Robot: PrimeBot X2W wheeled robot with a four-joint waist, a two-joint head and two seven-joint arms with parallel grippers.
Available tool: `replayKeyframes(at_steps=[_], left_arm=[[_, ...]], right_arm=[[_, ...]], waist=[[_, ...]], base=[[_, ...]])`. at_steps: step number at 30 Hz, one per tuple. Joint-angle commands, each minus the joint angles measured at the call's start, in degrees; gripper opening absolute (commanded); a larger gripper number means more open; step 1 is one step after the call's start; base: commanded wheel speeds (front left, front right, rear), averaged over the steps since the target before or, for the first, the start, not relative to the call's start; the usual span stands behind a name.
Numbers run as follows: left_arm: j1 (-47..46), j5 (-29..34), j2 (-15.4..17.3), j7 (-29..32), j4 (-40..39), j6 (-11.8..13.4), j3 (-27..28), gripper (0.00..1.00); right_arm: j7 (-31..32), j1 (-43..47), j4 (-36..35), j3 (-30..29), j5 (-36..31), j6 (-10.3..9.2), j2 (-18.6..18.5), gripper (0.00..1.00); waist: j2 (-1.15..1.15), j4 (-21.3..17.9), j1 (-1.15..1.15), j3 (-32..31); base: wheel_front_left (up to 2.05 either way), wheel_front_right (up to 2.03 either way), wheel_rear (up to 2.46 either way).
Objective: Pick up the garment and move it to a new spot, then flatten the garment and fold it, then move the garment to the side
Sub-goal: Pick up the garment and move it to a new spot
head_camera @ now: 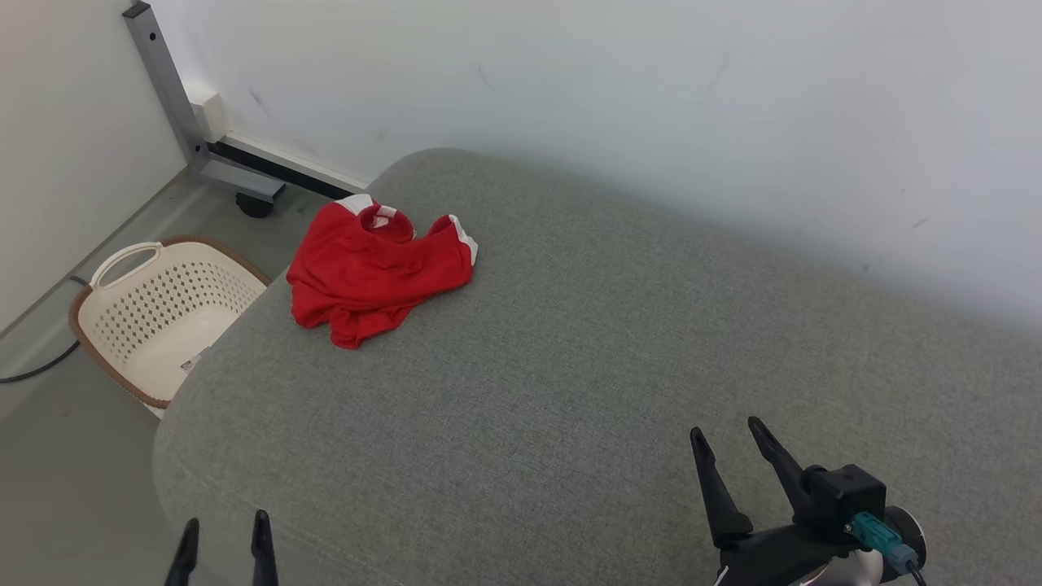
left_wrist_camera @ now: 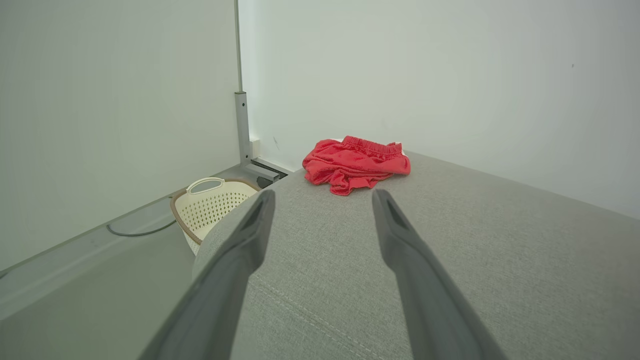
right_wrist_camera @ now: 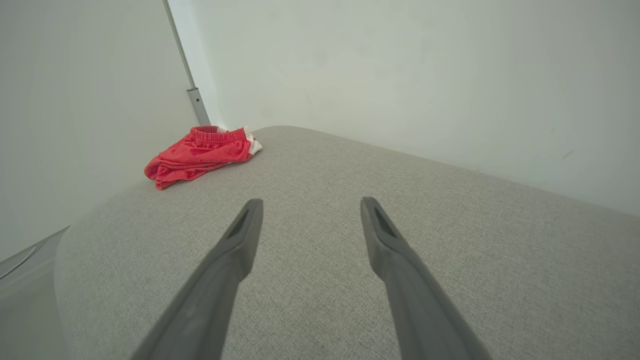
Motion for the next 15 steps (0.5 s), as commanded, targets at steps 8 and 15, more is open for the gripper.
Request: replayKeyframes(at_steps=[8, 15], left_arm=[[-10.4, -3.6, 2.0, 4.3, 9.3, -1.5, -3.4, 1.00], [-25.8, -8.4, 5.1, 8.5, 24.2, -2.0, -6.0, 1.00]], right_arm=[[1.0, 0.3, -1.9, 0.1, -0.9, -0.14, -0.1, 1.00], [5.0, 1.0, -7.8, 1.1, -4.3, -0.13, 0.0, 1.00]], waist=[[0.00, -0.4, 0.00, 1.7], [0.00, -3.4, 0.00, 6.6]], base=[[0.00, 0.00, 0.00], [0.00, 0.00, 0.00]])
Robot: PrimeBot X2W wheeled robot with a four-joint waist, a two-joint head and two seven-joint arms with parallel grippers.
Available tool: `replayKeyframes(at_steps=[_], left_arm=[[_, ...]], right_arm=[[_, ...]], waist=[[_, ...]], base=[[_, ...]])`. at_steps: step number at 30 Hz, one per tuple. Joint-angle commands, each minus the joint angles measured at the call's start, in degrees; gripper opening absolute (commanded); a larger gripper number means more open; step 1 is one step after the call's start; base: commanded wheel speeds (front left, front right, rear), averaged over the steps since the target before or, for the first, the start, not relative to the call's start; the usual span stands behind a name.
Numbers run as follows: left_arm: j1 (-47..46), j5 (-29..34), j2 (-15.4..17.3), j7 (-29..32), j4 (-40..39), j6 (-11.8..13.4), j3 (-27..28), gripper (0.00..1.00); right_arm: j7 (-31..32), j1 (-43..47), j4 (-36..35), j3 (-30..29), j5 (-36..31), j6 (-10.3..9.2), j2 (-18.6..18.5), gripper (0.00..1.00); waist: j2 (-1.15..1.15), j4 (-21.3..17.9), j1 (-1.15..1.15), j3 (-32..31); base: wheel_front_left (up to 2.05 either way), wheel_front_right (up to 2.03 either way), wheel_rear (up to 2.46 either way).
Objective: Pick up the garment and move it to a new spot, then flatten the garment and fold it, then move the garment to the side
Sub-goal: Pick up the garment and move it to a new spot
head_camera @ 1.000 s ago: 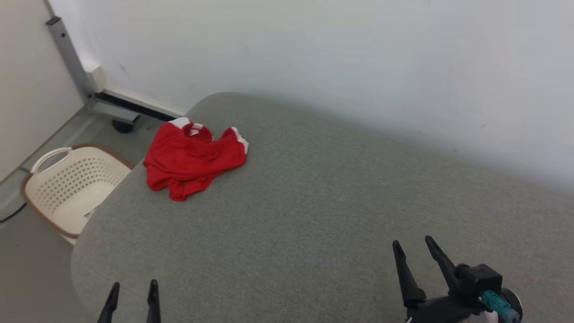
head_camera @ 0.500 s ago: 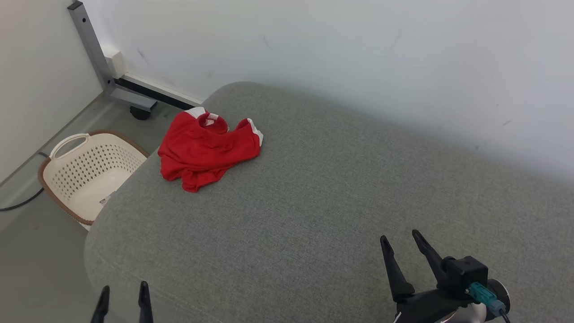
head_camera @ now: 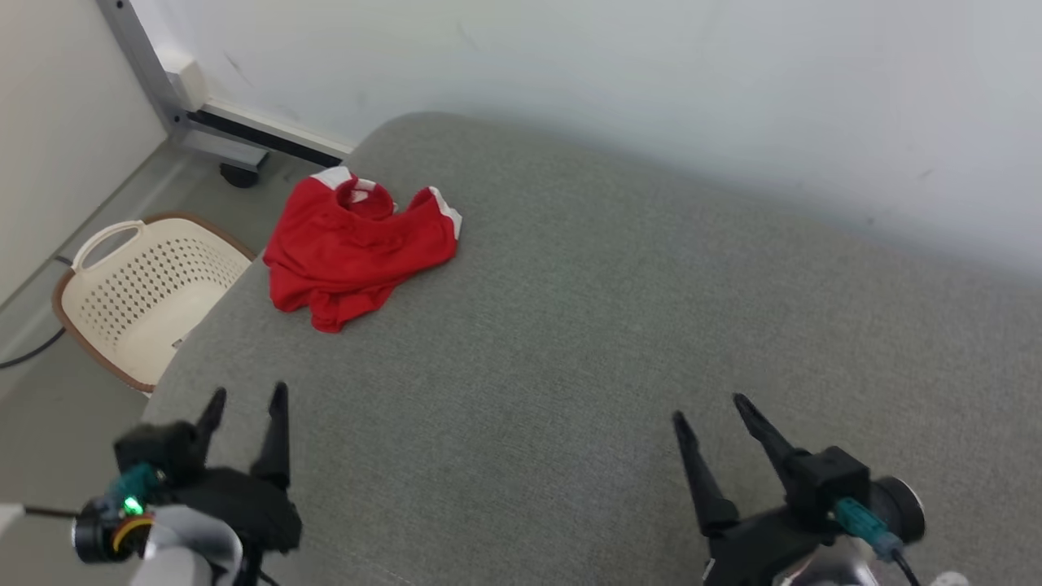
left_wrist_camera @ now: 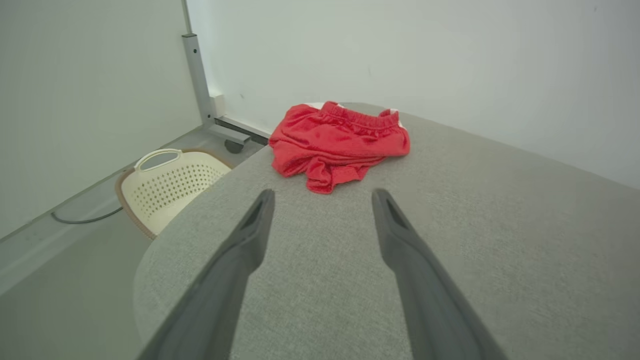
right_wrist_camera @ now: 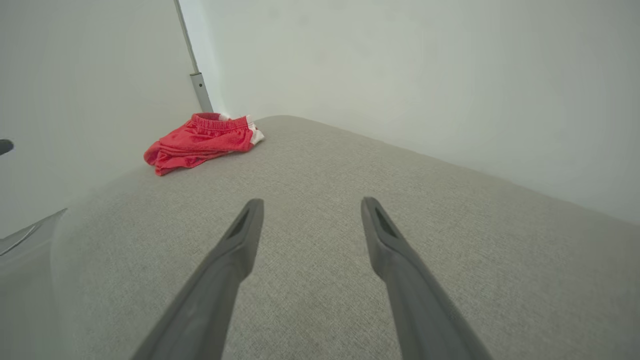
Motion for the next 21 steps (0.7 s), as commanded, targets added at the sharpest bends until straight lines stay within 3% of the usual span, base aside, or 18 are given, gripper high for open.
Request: replayKeyframes(at_steps=[1, 3, 10, 15, 21], left_arm=[[-3.8, -1.5, 1.0, 0.1, 3.6, -0.1, 0.2, 1.00], [-9.7, -3.5, 2.2, -0.1, 9.4, -0.2, -0.3, 1.00], [-21.3, -11.1, 6.0, -0.8, 16.6, -0.2, -3.8, 1.00], [-27.5, -14.4, 8.9, 0.1, 21.1, -0.2, -5.8, 1.00], [-32.7, -17.2, 10.7, 3.4, 27.7, -0.2, -5.8, 1.00]], right_arm=[[1.3, -1.0, -1.9, 1.4, -1.4, -0.13, 0.0, 1.00], [3.7, -2.0, -5.0, 3.0, -3.6, -0.13, -0.3, 1.00], [9.5, -4.6, -13.4, 8.1, -4.9, -0.13, -3.9, 1.00], [12.7, -3.8, -18.9, 10.2, -4.1, -0.13, -5.6, 1.00], [14.9, -1.4, -23.9, 8.4, -5.1, -0.13, -6.8, 1.00]], waist=[[0.00, -3.5, -0.01, 4.1], [0.00, -6.2, -0.01, 7.5], [0.00, -11.0, -0.01, 15.9], [0.00, -12.5, -0.01, 21.1], [0.00, -13.3, -0.01, 25.4]], base=[[0.00, 0.00, 0.00], [0.00, 0.00, 0.00], [0.00, 0.00, 0.00], [0.00, 0.00, 0.00], [0.00, 0.00, 0.00]])
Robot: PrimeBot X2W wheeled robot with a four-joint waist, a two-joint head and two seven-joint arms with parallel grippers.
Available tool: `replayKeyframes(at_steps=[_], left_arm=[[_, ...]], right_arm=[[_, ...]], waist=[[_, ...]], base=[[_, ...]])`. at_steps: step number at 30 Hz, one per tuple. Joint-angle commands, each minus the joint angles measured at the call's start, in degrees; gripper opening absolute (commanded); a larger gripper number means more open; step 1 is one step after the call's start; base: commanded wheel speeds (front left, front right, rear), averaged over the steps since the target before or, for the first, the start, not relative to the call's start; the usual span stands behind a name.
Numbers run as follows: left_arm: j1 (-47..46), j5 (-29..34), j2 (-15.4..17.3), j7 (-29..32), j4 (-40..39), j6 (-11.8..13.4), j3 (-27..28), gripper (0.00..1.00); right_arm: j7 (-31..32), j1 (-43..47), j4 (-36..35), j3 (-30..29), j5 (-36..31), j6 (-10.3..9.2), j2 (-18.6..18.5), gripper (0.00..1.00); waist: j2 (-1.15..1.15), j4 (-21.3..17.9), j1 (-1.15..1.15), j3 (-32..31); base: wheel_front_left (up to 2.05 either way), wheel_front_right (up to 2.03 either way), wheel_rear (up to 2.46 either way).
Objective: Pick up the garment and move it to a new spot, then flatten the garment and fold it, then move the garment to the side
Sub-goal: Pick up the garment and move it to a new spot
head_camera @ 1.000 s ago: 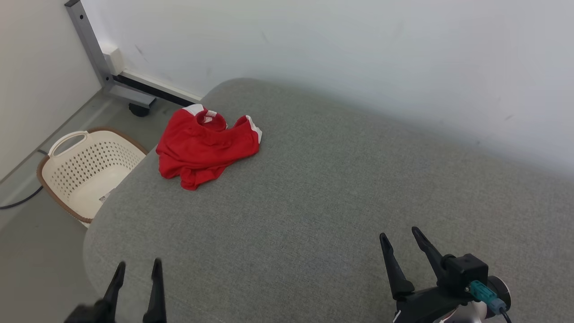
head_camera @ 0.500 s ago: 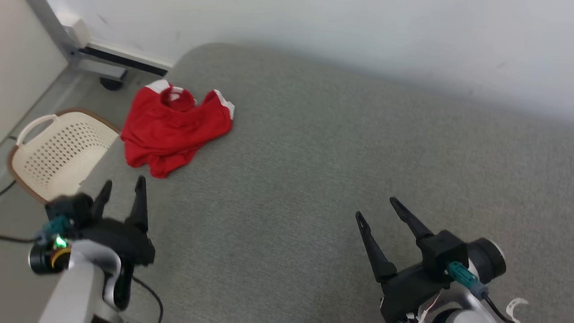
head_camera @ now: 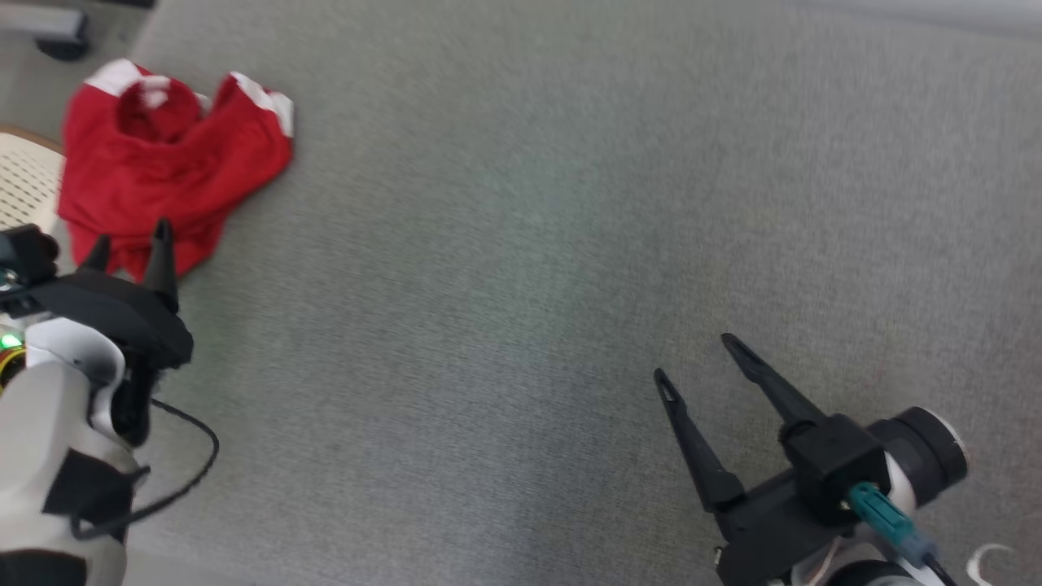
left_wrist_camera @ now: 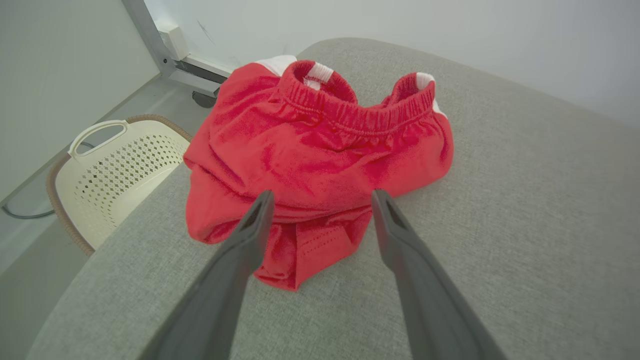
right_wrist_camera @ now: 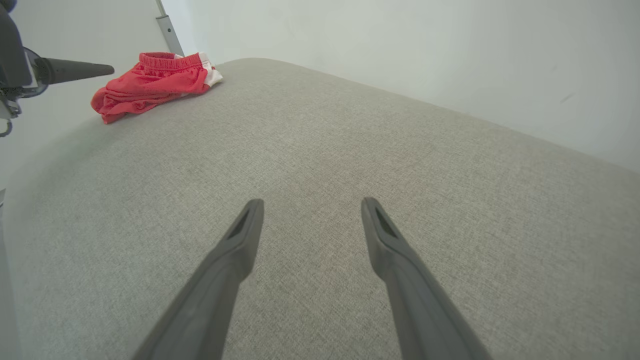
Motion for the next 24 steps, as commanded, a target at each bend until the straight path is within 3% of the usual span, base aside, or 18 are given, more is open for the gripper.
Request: replayKeyframes(at_steps=[1, 9, 15, 16, 17, 18, 24], left_arm=[[-1.6, -1.0, 0.0, 0.7, 1.1, 0.0, 0.4, 1.00], [-8.2, -5.4, 0.7, 2.1, 8.5, 0.3, 3.3, 1.00], [-10.9, -5.6, 1.2, -1.4, 12.8, 3.0, 4.5, 1.00], [-11.2, -5.5, 1.1, -2.2, 13.4, 3.4, 4.5, 0.89], [-11.5, -5.0, 1.1, -3.2, 13.7, 3.5, 4.3, 0.11], [-11.6, -4.9, 1.0, -3.7, 14.2, 3.3, 4.1, 0.00], [-12.4, -4.2, 2.8, -5.6, 16.2, 2.2, 2.9, 0.00]], right_arm=[[0.3, 0.6, -1.0, -0.4, -0.4, -0.14, -0.3, 1.00], [1.6, 4.3, -6.3, -2.2, -1.6, -0.14, -1.2, 1.00], [1.6, 5.6, -8.0, -2.7, -2.3, -0.14, -1.0, 1.00], [1.5, 5.4, -8.0, -2.9, -2.2, -0.14, -1.0, 1.00], [1.4, 5.1, -7.9, -2.9, -2.1, -0.14, -0.9, 1.00], [1.3, 4.8, -7.8, -2.9, -2.1, -0.14, -0.9, 1.00], [-0.1, 2.7, -5.1, -1.5, -1.2, -0.14, -0.6, 1.00]], waist=[[-0.01, -3.4, -0.02, 6.3], [-0.01, -4.5, -0.02, 10.5], [-0.01, -4.9, -0.02, 11.7], [-0.01, -4.9, -0.02, 11.7], [-0.01, -4.9, -0.02, 11.6], [-0.01, -4.9, -0.02, 11.4], [-0.01, -5.2, -0.02, 8.0]], base=[[0.00, 0.00, 0.00], [0.00, 0.00, 0.00], [0.00, 0.00, 0.00], [0.00, 0.00, 0.00], [0.00, 0.00, 0.00], [0.00, 0.00, 0.00], [0.00, 0.00, 0.00]])
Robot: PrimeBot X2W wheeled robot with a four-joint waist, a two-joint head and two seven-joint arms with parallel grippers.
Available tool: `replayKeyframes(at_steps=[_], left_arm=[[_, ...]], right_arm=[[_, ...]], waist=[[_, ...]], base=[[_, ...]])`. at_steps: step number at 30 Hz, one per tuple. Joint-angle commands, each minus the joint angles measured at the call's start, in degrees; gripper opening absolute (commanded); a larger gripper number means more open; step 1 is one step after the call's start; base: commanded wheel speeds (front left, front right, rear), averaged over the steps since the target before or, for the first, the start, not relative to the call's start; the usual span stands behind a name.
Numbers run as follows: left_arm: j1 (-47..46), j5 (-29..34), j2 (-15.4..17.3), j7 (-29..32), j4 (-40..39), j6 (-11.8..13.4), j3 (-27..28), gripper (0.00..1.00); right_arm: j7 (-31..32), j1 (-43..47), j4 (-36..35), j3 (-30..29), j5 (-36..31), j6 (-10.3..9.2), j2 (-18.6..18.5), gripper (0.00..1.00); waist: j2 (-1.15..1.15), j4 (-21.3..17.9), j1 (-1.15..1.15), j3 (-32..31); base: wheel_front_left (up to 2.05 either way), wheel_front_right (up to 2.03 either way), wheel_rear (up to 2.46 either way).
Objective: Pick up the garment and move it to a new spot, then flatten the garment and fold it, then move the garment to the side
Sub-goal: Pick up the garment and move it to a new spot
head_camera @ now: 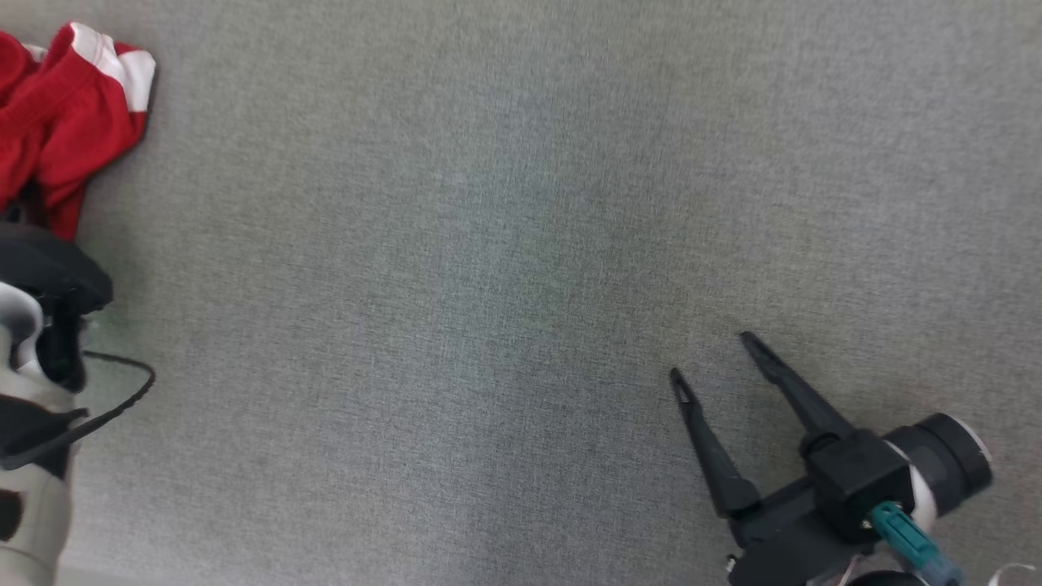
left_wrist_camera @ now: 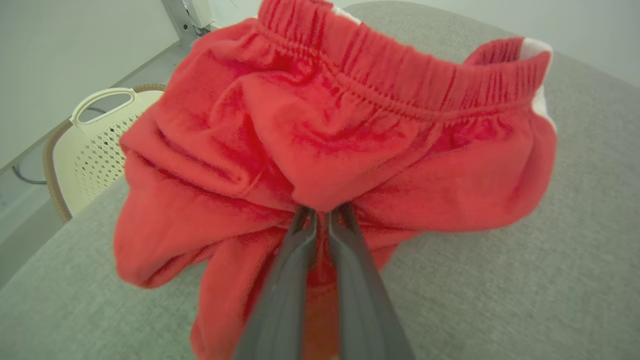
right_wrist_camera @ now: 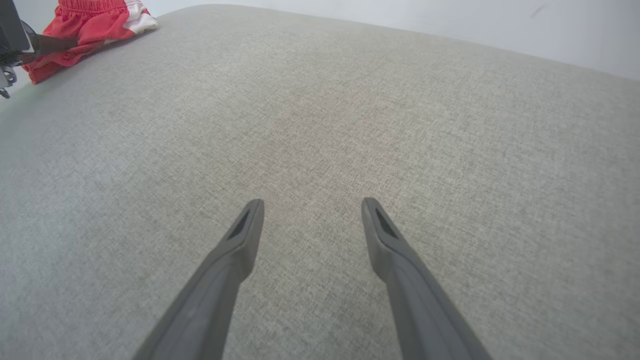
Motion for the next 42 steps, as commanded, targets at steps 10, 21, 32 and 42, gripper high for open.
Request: replayKeyframes(at_steps=[10, 21, 32, 42], left_arm=[[-1.3, 3.7, 6.9, 0.0, -0.1, -1.4, -3.8, 0.00], [-3.7, 8.1, 6.7, 6.1, -8.9, -2.4, -12.5, 0.00], [4.3, -5.5, 8.7, 19.2, -44.1, -2.3, -20.2, 0.00], [22.3, -2.8, 6.5, 15.9, -73.4, 6.7, -23.7, 0.00]], right_arm=[[-6.1, -4.4, 9.1, 3.0, 2.8, -0.14, 3.2, 1.00], [-12.8, -3.2, 18.0, -3.1, 3.7, -0.14, 6.5, 1.00], [-15.7, 0.0, 21.4, -8.7, 4.2, -0.14, 7.4, 1.00], [-14.2, 0.8, 19.8, -8.5, 3.5, -0.14, 7.5, 1.00]], waist=[[-0.01, -3.4, 0.00, -12.1], [-0.01, -6.5, 0.00, -24.5], [-0.01, -10.6, 0.00, -32.9], [-0.01, -18.3, 0.00, -32.0]], base=[[0.00, 0.00, 0.00], [0.00, 0.00, 0.00], [0.00, 0.00, 0.00], [0.00, 0.00, 0.00]])
